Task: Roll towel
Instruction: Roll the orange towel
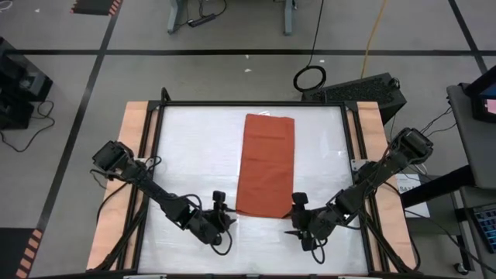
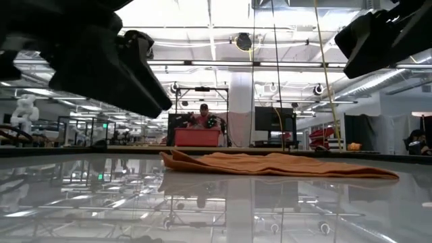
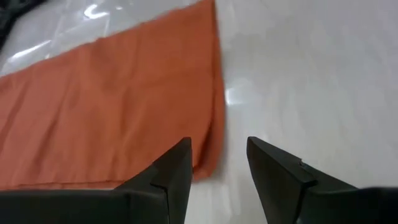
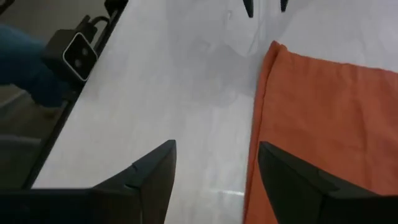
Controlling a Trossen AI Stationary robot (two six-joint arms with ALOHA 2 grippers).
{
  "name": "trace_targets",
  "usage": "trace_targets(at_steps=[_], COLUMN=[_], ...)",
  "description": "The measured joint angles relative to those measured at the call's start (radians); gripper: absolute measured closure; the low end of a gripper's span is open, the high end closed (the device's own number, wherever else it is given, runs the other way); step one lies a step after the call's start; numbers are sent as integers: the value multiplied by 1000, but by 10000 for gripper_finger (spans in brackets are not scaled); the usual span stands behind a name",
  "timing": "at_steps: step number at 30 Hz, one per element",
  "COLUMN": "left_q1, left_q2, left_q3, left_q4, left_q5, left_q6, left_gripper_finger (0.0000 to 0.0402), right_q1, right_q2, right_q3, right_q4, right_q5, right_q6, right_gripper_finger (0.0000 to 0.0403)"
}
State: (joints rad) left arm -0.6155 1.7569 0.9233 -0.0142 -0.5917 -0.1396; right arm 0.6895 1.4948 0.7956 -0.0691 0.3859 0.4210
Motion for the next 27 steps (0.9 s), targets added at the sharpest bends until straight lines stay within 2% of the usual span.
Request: trace_targets(at_steps=[9, 17, 27], left_q1=[20, 63, 167], left_q2=[0, 0, -21], left_q3=[0, 0, 0], left_q4=[21, 33, 4], left_q5=[-26, -27, 271], left_q6=[-144, -162, -4], left_gripper_finger=[240, 240, 240], right_q1=[0, 0, 0], right_q2=[0, 0, 3], right_q3=[0, 0, 0], right_q4=[81, -19, -130], right_q5=[-21, -19, 88], right_q6=[77, 86, 122], right_gripper_finger=[188, 188, 188])
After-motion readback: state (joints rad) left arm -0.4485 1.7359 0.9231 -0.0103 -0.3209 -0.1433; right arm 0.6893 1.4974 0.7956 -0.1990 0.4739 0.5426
